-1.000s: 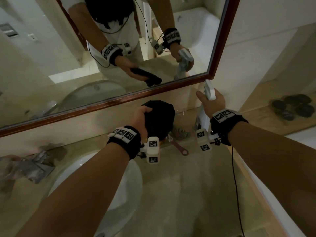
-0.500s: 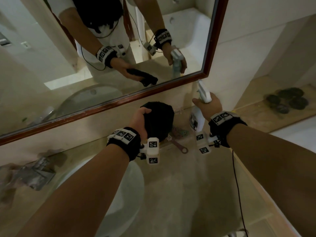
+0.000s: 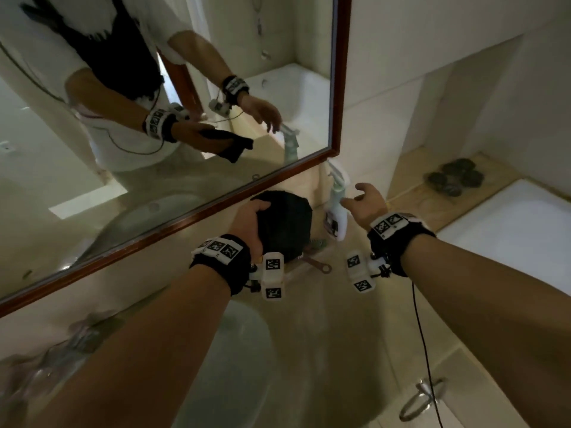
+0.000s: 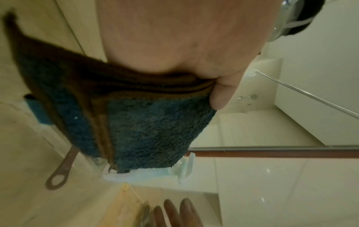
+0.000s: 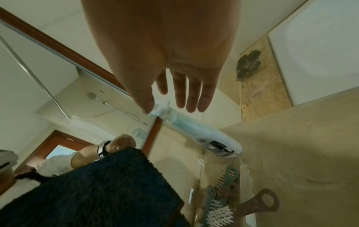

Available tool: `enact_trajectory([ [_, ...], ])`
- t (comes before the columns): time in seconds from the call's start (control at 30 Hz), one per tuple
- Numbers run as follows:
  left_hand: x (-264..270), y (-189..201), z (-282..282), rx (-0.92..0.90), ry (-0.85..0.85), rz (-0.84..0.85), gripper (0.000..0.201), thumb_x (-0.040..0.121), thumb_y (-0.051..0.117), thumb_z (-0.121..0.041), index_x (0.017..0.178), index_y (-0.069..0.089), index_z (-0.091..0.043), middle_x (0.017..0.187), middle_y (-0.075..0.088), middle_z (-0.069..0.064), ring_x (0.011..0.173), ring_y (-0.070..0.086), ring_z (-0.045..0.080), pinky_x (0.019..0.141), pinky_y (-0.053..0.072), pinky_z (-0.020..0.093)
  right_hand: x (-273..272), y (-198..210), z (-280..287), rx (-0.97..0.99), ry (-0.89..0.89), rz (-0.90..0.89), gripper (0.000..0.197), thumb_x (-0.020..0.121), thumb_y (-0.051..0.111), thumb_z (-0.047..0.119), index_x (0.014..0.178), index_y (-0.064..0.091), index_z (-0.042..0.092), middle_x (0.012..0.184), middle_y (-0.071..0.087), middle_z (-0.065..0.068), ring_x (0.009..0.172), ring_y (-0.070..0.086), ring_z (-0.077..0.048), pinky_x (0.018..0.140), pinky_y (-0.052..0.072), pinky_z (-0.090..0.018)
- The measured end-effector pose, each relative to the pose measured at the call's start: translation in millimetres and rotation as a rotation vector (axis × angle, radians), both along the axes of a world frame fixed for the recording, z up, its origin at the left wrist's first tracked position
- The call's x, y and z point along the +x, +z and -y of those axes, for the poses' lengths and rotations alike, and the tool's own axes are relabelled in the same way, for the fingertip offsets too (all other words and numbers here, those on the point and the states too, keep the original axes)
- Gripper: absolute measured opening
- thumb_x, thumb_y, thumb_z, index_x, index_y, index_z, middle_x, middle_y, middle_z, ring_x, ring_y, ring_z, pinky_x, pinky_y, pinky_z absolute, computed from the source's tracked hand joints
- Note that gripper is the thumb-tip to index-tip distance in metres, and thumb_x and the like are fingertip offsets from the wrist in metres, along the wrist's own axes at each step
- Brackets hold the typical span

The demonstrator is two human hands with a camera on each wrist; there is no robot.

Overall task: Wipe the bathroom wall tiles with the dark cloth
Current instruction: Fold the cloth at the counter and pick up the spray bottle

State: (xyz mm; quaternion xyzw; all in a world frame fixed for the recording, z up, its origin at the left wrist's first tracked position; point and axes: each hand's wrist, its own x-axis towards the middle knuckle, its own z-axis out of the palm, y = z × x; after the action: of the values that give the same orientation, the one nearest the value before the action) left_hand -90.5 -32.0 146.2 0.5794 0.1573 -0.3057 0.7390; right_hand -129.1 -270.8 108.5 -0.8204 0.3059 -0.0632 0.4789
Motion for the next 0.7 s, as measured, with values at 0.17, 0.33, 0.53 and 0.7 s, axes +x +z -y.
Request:
enact_trajectory([
  [0.17,-34,33,4,-0.063,-0.161,0.091,0.036,0.091,0.056,-0.027,0.122,0.065,-0.013,0.118,0.070,0.016,0.112,0.063,0.036,0.103,0.046,0.048,-52,42,-22,0.116,0.030,-0.003,0.057,0.091,0.066,0.034,0.141,0.044,0.016,0.120,0.064,-0.013,0.100,0.066,-0.029,0.087,0.057,-0.046],
  [0.33,-80,62,16,-0.142,-0.404,0.113,0.044,0.087,0.055,-0.021,0.128,0.063,-0.010,0.122,0.068,0.019,0.114,0.063,0.040,0.105,0.044,0.053,-123,79,-32,0.209,0.024,0.011,0.049,0.097,0.058,0.038,0.140,0.046,0.018,0.122,0.063,-0.009,0.101,0.065,-0.025,0.085,0.056,-0.040],
  [0.53,-155,87,65,-0.153,-0.661,0.072,0.043,0.088,0.056,-0.022,0.128,0.064,-0.010,0.118,0.070,0.020,0.112,0.064,0.041,0.099,0.047,0.054,-245,109,-22,0.203,-0.147,0.054,0.039,0.096,0.057,0.042,0.125,0.058,0.015,0.113,0.067,-0.006,0.093,0.068,-0.024,0.077,0.058,-0.035],
  [0.7,-267,101,127,-0.145,-0.942,0.061,0.040,0.090,0.051,-0.021,0.124,0.065,-0.007,0.117,0.070,0.020,0.113,0.062,0.039,0.102,0.044,0.053,-390,123,4,0.119,-0.414,0.041,0.032,0.090,0.069,0.032,0.108,0.063,0.007,0.101,0.070,-0.012,0.088,0.070,-0.026,0.074,0.061,-0.038],
])
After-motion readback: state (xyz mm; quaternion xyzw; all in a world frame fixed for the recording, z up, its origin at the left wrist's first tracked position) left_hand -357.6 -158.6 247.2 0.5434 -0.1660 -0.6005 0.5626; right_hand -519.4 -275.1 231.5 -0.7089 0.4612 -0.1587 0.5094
